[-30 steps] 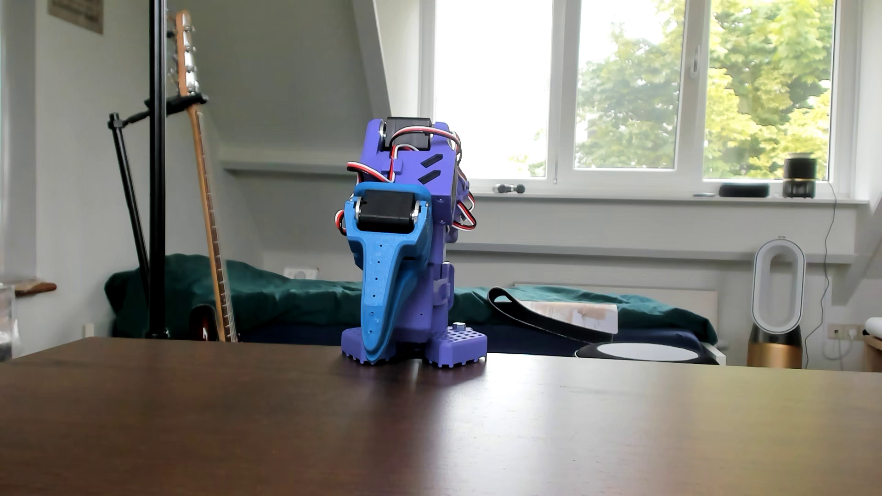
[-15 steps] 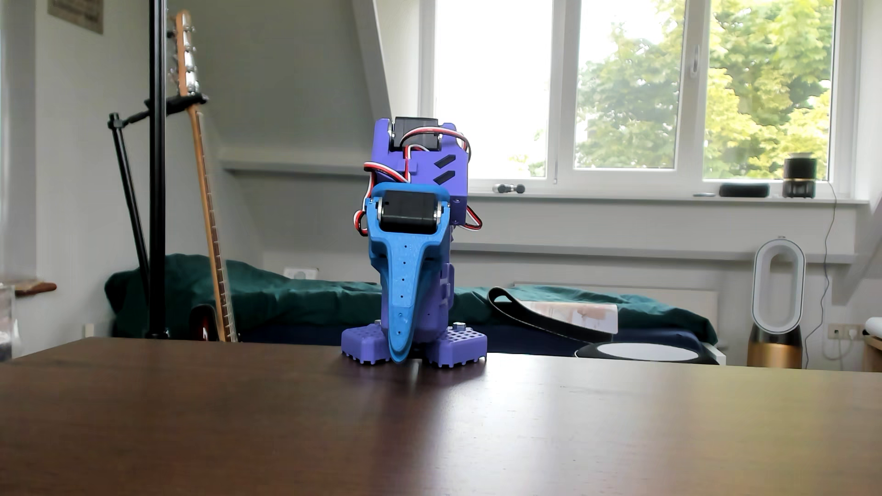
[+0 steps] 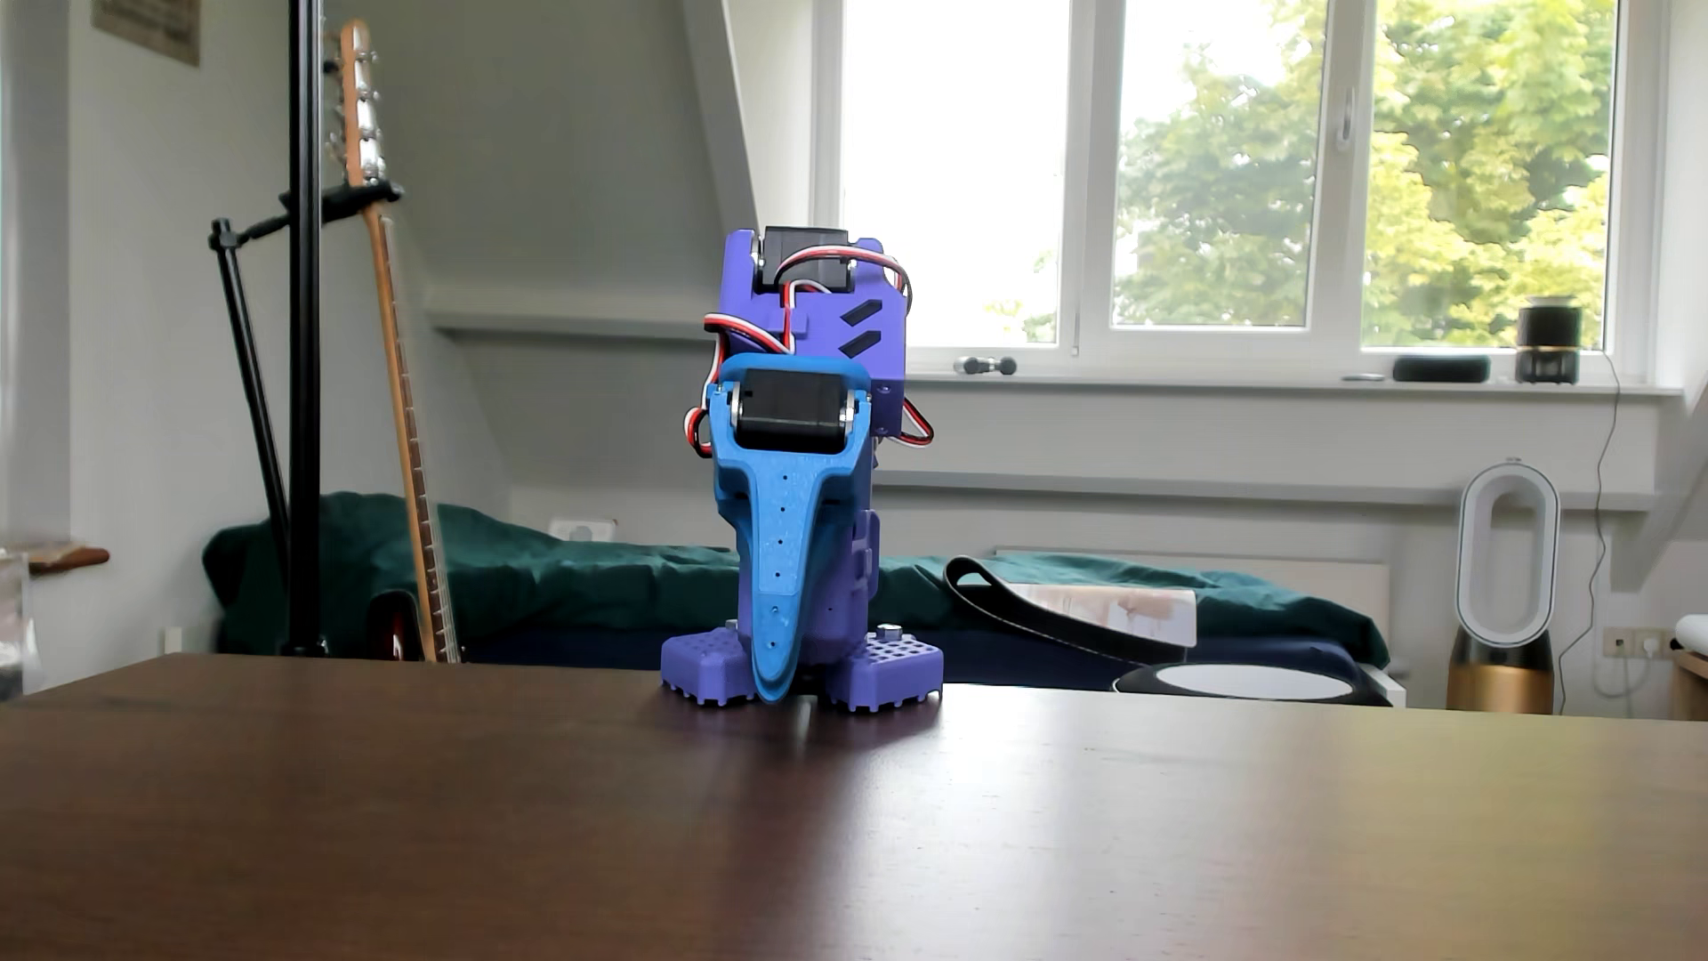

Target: Grab the blue dice

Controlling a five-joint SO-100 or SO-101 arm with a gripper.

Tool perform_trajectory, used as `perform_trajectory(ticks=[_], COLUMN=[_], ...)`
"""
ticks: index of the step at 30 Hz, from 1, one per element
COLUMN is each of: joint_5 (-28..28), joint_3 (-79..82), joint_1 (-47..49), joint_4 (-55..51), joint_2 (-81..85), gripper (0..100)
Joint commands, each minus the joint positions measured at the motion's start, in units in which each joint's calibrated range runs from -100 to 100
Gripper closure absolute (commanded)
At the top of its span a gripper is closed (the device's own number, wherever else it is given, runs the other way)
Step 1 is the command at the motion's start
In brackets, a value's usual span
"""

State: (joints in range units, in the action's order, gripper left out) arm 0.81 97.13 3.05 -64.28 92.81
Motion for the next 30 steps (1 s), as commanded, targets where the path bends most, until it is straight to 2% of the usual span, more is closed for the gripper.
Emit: perform_trajectory(ticks=[1, 6, 10, 14, 19, 24, 30], joint_5=[2.8, 3.6, 4.8, 7.0, 7.1, 7.0, 7.0], joint_3=[-8.9, -27.1, -46.0, -61.2, -79.5, -97.2, -115.8], joint_1=[-5.3, -9.8, -6.1, 3.5, 10.8, 13.0, 11.1], joint_4=[-1.1, -1.1, -1.2, -3.9, -11.0, -16.2, -20.2], joint_2=[0.0, -0.8, -6.5, -25.5, -55.3, -80.3, -101.3], gripper=[97, 97, 94, 89, 89, 89, 89])
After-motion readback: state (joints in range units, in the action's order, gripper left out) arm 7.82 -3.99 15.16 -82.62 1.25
